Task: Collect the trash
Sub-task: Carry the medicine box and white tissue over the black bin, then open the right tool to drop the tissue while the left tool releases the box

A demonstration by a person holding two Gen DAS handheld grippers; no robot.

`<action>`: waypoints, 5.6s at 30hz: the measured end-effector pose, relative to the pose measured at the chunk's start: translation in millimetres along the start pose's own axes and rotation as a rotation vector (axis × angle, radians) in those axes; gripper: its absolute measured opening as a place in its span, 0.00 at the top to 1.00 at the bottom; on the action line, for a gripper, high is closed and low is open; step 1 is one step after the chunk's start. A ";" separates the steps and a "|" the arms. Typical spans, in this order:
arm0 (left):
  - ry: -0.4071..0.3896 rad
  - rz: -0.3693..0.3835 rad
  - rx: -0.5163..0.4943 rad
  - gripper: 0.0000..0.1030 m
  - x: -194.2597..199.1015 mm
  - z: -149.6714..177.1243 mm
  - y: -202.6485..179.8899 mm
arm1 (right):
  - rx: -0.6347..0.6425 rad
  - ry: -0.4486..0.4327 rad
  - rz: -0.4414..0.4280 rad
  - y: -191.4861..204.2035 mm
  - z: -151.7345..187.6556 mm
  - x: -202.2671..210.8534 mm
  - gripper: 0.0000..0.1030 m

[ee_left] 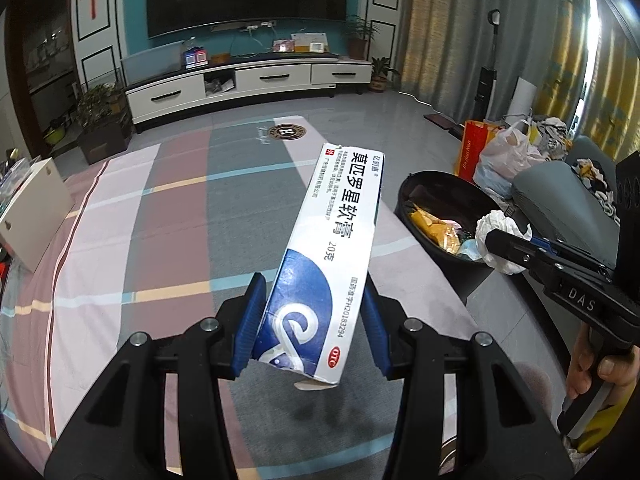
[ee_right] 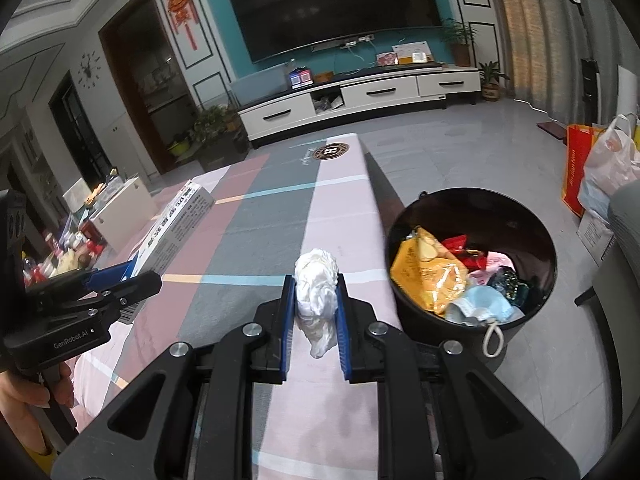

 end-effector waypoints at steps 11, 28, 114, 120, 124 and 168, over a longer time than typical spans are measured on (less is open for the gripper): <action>0.009 0.029 -0.082 0.54 -14.4 -10.9 -38.2 | -0.069 -0.032 0.032 -37.4 2.6 13.5 0.81; 0.029 0.075 -0.182 0.54 -38.7 -23.2 -88.0 | -0.159 -0.049 0.077 -82.0 11.8 20.4 0.81; 0.189 0.084 -0.321 0.54 -186.8 -38.0 -181.9 | -0.287 0.081 0.163 -162.5 1.8 -66.8 0.80; 0.197 0.080 -0.318 0.56 -189.2 -38.0 -180.4 | -0.286 0.082 0.163 -162.3 1.6 -68.4 0.80; 0.197 0.080 -0.322 0.56 -189.4 -37.7 -181.3 | -0.286 0.083 0.162 -162.1 1.9 -69.1 0.79; 0.202 0.075 -0.315 0.53 -191.1 -36.2 -179.7 | -0.309 0.093 0.158 -163.1 6.2 -69.8 0.68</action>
Point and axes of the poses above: each gripper's, at about its wrist camera, not at the fingertips, and x roughly against the way its jaws point, y to its left, z to its underside, the point moved 5 cm from there along -x, roughly the way its jaws point, and after that the axes turned 4 degrees about x, right-handed, at the moved point
